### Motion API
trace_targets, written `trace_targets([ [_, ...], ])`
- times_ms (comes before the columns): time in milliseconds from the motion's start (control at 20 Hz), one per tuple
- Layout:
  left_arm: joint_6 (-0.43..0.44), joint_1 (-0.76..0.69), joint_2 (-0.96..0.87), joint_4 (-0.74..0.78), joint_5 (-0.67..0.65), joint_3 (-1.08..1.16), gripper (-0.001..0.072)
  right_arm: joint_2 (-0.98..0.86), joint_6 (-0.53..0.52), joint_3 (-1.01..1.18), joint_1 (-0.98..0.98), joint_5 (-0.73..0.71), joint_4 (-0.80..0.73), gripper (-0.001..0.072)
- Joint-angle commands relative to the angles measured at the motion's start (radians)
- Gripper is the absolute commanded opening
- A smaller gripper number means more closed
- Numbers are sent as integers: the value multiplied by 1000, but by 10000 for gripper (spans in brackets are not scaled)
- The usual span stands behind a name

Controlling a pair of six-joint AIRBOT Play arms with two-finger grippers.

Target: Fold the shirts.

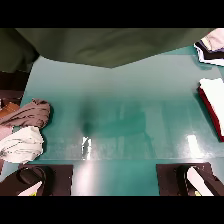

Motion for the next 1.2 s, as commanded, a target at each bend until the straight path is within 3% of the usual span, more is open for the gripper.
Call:
trace_targets([
  [0, -37, 1, 47, 7, 29, -5, 24, 1, 30, 90, -79, 36, -8, 13],
  [350, -35, 1, 47, -136, 5, -124, 24, -14, 47, 102, -34, 142, -3, 13],
  [550, -34, 1, 47, -209, -6, -84, 24, 11, 47, 101, 5, 155, -34, 13],
  [750, 58, 1, 47, -342, 5, -20, 24, 55, 84, 101, 3, 190, -143, 12],
  [900, 96, 1, 25, -273, -22, -84, 24, -14, 145, 101, 3, 340, -143, 12],
  [1150, 97, 2, -174, 27, -111, -198, 24, -301, 227, 101, 9, 568, -142, 12],
])
